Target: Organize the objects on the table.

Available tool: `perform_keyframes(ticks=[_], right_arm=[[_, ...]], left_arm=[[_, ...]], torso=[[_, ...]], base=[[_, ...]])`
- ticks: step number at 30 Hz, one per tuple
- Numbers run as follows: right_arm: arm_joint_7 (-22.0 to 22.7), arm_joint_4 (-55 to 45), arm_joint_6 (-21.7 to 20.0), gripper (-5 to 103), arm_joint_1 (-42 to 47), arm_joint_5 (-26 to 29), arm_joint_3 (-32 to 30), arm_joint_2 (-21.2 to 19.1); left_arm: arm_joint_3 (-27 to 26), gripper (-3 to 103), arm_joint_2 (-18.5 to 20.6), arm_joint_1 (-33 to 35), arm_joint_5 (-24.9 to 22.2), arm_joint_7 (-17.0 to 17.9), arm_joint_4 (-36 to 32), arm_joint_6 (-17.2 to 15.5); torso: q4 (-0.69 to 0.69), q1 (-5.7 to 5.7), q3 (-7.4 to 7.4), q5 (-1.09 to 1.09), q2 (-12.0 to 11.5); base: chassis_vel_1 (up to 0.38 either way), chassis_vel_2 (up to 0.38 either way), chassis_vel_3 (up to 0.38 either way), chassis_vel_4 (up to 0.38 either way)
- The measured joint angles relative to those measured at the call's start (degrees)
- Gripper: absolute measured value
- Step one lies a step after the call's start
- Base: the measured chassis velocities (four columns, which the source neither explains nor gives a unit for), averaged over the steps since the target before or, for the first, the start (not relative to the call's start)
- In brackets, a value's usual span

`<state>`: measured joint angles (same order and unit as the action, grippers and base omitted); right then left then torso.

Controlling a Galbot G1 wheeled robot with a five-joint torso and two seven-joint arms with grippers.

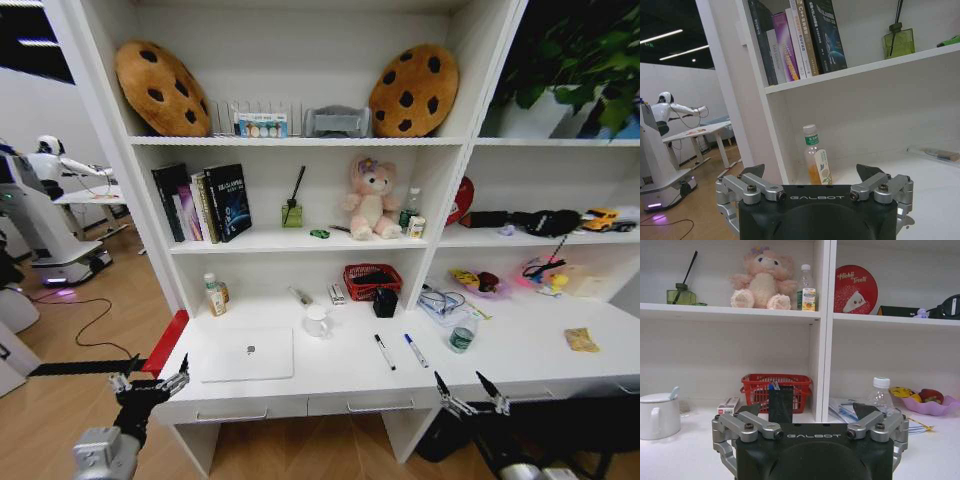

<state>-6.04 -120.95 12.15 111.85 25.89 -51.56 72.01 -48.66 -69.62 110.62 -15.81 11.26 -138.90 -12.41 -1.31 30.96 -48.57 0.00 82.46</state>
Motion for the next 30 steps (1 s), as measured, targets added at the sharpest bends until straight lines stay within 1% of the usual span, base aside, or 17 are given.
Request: perform_keyframes(ticks=[7,9,12,13,15,16,17,18,19,20,23,24,25,26,27,29,30], right_arm=[[-0.20,2.31,0.77,100,-0.62,0.16,0.77,-0.87],[-0.53,3.42,1.21,100,-1.39,0.37,1.66,-1.44],[-1.19,4.66,1.69,100,-2.73,1.23,3.37,-2.05],[-1.39,5.06,1.68,100,-3.45,1.87,4.78,-2.57],[-1.40,5.20,1.15,100,-4.11,2.43,6.20,-3.36],[-1.40,5.04,-0.98,100,-5.23,3.10,8.18,-4.64],[-1.22,4.49,-3.57,100,-6.43,3.89,10.01,-6.12],[-0.17,3.65,-6.82,100,-8.16,4.83,11.81,-7.82],[-0.17,3.65,-6.82,100,-8.16,4.83,11.81,-7.82],[0.75,3.14,-9.34,100,-9.72,5.62,13.26,-9.03],[4.71,2.41,-16.00,100,-16.95,8.71,19.75,-13.08],[4.71,2.41,-16.00,100,-16.95,8.71,19.75,-13.08],[5.96,2.28,-17.67,100,-19.37,10.13,21.95,-14.14],[7.63,2.25,-19.98,100,-22.94,12.36,25.38,-15.15],[7.63,2.25,-19.98,100,-22.94,12.36,25.38,-15.15],[10.58,2.63,-23.10,100,-28.15,15.16,30.65,-15.72],[10.58,2.63,-23.10,100,-28.15,15.16,30.65,-15.72]], left_arm=[[0.00,100,0.00,0.00,0.00,0.00,0.00,0.00],[0.00,100,0.00,0.00,0.00,0.00,0.00,0.00],[0.00,100,-0.01,0.01,0.00,0.00,-0.01,0.00],[0.01,100,-0.01,0.00,0.00,-0.02,0.00,0.00],[0.01,100,-0.01,0.00,-0.01,-0.01,0.00,0.00],[0.01,100,-0.02,0.01,0.00,-0.01,-0.01,0.00],[0.02,100,-0.02,0.01,0.00,-0.01,-0.01,0.00],[0.01,100,-0.02,0.01,0.00,-0.01,0.00,0.00],[0.01,100,-0.02,0.01,0.00,-0.01,0.00,0.00],[0.01,100,0.00,0.00,0.00,-0.01,0.00,0.00],[0.00,100,0.00,0.00,0.00,-0.01,0.00,0.00],[0.00,100,0.00,0.00,0.00,-0.01,0.00,0.00],[-0.01,100,0.00,0.00,0.00,0.00,0.00,0.00],[-0.01,100,0.00,0.00,0.00,0.01,0.00,0.00],[-0.01,100,0.00,0.00,0.00,0.01,0.00,0.00],[-0.03,100,0.00,0.00,0.01,0.03,0.00,0.00],[-0.03,100,0.00,0.00,0.01,0.03,0.00,0.00]], torso=[[-0.03,0.01,0.00,0.03,0.00],[-0.03,0.00,0.00,-0.07,0.00],[0.00,0.00,0.00,0.09,0.00],[-0.01,0.00,0.00,-0.01,0.00],[-0.03,0.00,0.00,-0.05,0.00],[0.00,0.00,0.00,0.08,0.00],[0.00,-0.02,0.00,0.08,0.00],[-0.03,-0.02,0.00,0.00,0.01],[-0.03,-0.02,0.00,0.00,0.01],[-0.06,-0.01,0.00,-0.05,0.00],[-0.01,0.00,-0.01,0.00,-0.01],[-0.01,0.00,-0.01,0.00,-0.01],[0.00,0.00,0.00,-0.06,0.00],[0.01,0.01,0.00,-0.03,0.00],[0.01,0.01,0.00,-0.03,0.00],[0.01,0.00,-0.01,-0.01,0.00],[0.01,0.00,-0.01,-0.01,0.00]], base=[[-0.197,-0.195,0.198,0.194],[-0.251,-0.250,0.244,0.243],[-0.235,-0.256,0.227,0.253],[-0.232,-0.238,0.232,0.251],[-0.203,-0.238,0.187,0.205],[-0.096,-0.182,0.187,0.099],[-0.096,-0.098,0.071,0.099],[0.004,-0.098,0.045,-0.007],[0.004,-0.098,0.045,-0.007],[-0.074,-0.064,0.045,-0.007],[-0.029,0.041,-0.007,-0.027],[-0.014,0.089,-0.019,-0.036],[0.039,0.089,-0.028,-0.047],[0.056,0.081,-0.028,-0.028],[0.056,0.081,-0.028,-0.028],[0.053,0.049,-0.018,-0.028],[0.051,0.049,-0.022,-0.027]])
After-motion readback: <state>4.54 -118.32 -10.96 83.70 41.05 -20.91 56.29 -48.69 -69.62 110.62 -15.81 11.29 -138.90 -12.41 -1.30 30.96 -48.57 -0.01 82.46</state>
